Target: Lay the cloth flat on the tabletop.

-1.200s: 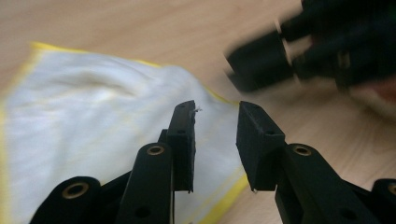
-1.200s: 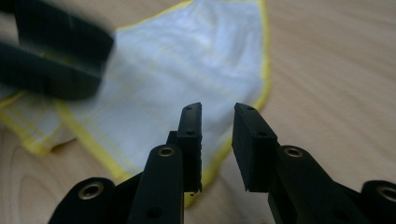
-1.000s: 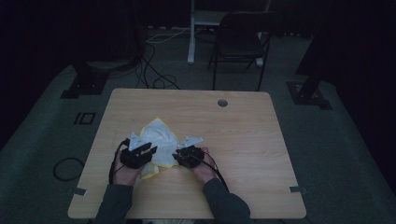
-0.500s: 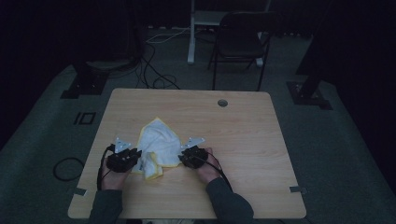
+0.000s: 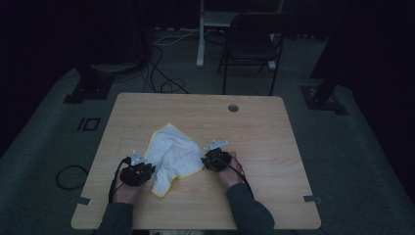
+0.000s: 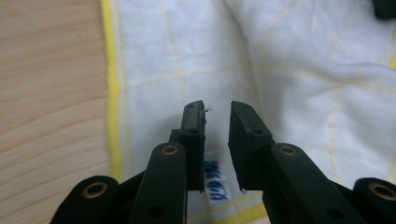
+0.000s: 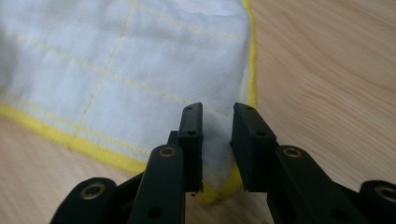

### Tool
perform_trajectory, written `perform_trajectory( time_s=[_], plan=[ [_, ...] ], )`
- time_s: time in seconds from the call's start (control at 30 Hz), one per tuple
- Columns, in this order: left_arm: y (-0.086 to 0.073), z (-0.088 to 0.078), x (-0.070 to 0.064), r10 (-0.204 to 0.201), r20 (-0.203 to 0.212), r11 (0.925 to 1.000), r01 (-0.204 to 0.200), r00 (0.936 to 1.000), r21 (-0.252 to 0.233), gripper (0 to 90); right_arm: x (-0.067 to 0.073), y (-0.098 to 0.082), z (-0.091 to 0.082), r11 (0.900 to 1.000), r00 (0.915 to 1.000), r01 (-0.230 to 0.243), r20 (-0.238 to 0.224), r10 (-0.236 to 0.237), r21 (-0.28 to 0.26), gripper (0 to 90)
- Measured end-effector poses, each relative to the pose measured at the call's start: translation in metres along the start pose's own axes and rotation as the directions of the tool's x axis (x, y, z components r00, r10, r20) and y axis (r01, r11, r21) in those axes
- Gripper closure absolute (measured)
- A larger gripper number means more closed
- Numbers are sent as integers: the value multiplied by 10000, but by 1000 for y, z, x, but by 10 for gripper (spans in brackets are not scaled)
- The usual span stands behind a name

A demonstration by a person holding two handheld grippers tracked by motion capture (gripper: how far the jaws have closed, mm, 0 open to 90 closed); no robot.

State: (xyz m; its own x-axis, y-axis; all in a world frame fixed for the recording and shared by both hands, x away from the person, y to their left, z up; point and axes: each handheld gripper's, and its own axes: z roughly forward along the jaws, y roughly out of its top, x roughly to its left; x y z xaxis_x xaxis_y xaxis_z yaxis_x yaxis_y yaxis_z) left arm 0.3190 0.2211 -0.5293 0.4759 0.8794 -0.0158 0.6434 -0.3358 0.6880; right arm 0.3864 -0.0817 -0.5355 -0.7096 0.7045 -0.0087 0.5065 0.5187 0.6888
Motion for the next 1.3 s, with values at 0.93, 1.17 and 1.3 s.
perform_trajectory(
  time_s=[0.93, 1.17, 1.3],
  plan=[
    [25, 24, 12, 961, -836, 9943, -919, 9919, 537, 755, -47, -47, -43, 9963, 9928, -864, 824, 864, -33, 749],
    [41, 41, 22, 839, -1553, 9959, -777, 9843, 456, 723, -42, -49, -49, 9984, 9955, -475, 830, 447, 312, 718],
    [51, 49, 24, 699, -1863, 9970, -624, 9800, 457, 700, -39, -44, -44, 9993, 9965, -377, 749, 372, 57, 641]
  ],
)
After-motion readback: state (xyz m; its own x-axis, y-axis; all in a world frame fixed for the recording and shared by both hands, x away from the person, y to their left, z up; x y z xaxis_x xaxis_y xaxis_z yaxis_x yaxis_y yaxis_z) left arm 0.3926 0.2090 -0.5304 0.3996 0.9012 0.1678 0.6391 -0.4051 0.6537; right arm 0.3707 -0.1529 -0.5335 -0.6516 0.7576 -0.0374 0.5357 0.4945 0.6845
